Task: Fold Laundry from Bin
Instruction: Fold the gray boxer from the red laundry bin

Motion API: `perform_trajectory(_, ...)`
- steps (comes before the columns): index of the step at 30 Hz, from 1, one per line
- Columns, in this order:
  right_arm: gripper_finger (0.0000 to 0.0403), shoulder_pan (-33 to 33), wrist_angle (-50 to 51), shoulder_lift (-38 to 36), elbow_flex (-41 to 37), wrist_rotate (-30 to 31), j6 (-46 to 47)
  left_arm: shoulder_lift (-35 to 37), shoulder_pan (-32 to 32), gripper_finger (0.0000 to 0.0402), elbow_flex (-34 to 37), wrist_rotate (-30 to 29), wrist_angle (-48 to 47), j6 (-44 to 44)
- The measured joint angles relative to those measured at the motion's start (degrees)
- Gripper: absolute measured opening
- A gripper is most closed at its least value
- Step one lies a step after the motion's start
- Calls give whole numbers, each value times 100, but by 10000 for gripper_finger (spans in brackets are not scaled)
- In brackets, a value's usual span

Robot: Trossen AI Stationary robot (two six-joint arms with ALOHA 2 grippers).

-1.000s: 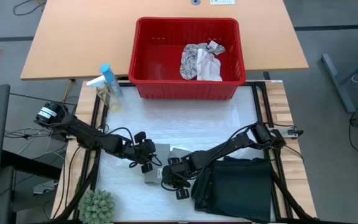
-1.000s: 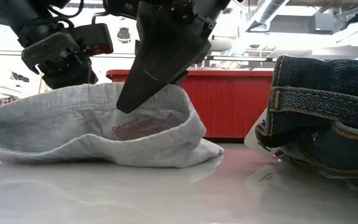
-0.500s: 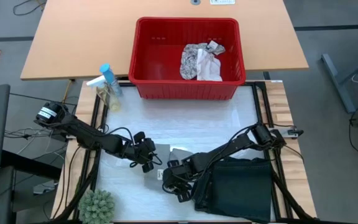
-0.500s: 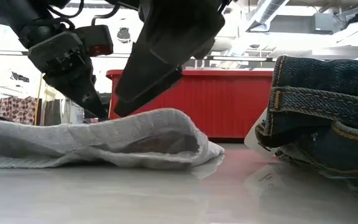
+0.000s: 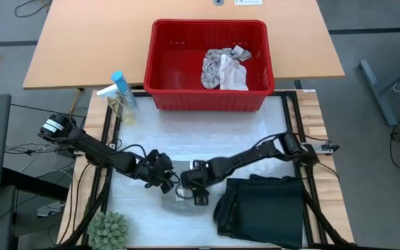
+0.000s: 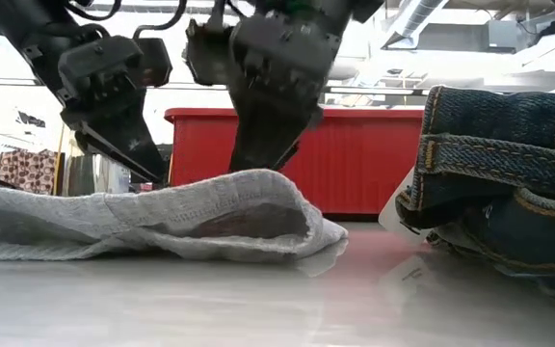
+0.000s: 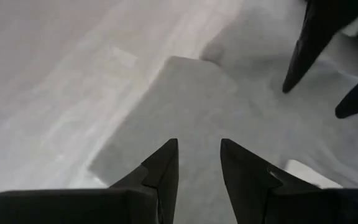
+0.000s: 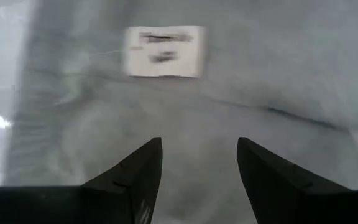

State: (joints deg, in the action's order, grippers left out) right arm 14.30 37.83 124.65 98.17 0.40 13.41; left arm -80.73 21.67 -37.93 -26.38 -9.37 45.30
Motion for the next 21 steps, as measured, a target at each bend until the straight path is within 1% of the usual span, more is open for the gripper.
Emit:
perform_trajectory(4, 230, -283, 321, -1, 0, -9, 158, 0, -7, 107, 0, -236, -279, 214)
perform_trajectory(10, 230, -576, 290, 23, 0, 73, 165, 0, -7, 107, 0, -289, -500, 562)
perform_trajectory(14, 230, -731, 288, 23, 0, 519, 160, 0, -7, 107, 0, -338, -521, 530)
perform_trajectory(19, 230, -1096, 347, 23, 0, 1437, 97, 0, -32, 107, 0, -454, -524, 513)
perform_trajectory(21, 230, -1282, 316, 23, 0, 1528, -94, 0, -60, 107, 0, -435, -524, 511)
